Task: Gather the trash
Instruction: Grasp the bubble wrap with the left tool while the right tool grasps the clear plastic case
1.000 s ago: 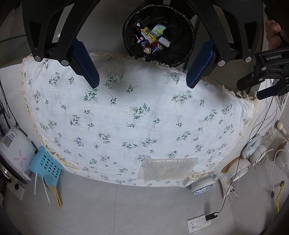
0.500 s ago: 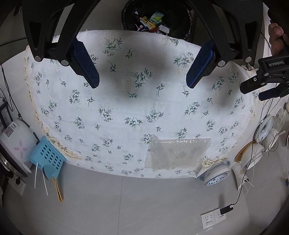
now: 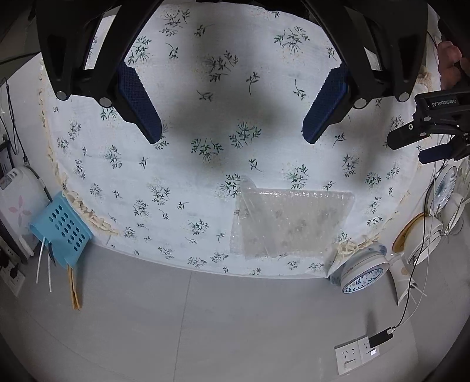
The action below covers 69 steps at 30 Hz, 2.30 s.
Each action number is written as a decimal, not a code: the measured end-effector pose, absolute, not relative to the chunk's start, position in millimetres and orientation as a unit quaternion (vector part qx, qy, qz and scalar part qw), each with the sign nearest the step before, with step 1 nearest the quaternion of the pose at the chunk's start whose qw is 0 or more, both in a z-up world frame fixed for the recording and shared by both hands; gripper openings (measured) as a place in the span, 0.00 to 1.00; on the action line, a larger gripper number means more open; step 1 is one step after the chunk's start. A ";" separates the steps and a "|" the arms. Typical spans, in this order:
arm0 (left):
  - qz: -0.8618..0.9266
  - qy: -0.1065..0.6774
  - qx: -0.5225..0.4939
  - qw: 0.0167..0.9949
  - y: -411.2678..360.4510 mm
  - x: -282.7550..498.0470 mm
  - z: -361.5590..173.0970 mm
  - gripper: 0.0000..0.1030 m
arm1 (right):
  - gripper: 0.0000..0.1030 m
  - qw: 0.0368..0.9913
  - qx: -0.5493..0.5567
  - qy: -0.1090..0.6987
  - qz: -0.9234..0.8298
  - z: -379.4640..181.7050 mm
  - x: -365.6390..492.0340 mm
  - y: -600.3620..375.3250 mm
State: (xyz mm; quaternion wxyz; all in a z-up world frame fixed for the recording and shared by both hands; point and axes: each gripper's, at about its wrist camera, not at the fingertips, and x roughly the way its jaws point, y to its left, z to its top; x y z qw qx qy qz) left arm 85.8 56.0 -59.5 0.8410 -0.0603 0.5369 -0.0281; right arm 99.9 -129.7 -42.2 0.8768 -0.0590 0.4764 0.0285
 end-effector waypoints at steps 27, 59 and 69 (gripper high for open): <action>-0.035 0.589 -0.047 0.806 79.8 228.7 -117.8 0.94 | 0.68 0.812 -0.053 0.580 0.031 -120.6 259.5 -82.2; -0.027 0.642 0.012 0.766 16.5 283.4 -157.0 0.63 | 0.23 0.820 0.056 0.570 -0.006 -101.1 192.9 -144.1; -0.039 0.643 0.021 0.764 -2.2 286.0 -153.9 0.30 | 0.23 0.827 0.074 0.557 -0.018 -84.4 153.8 -165.5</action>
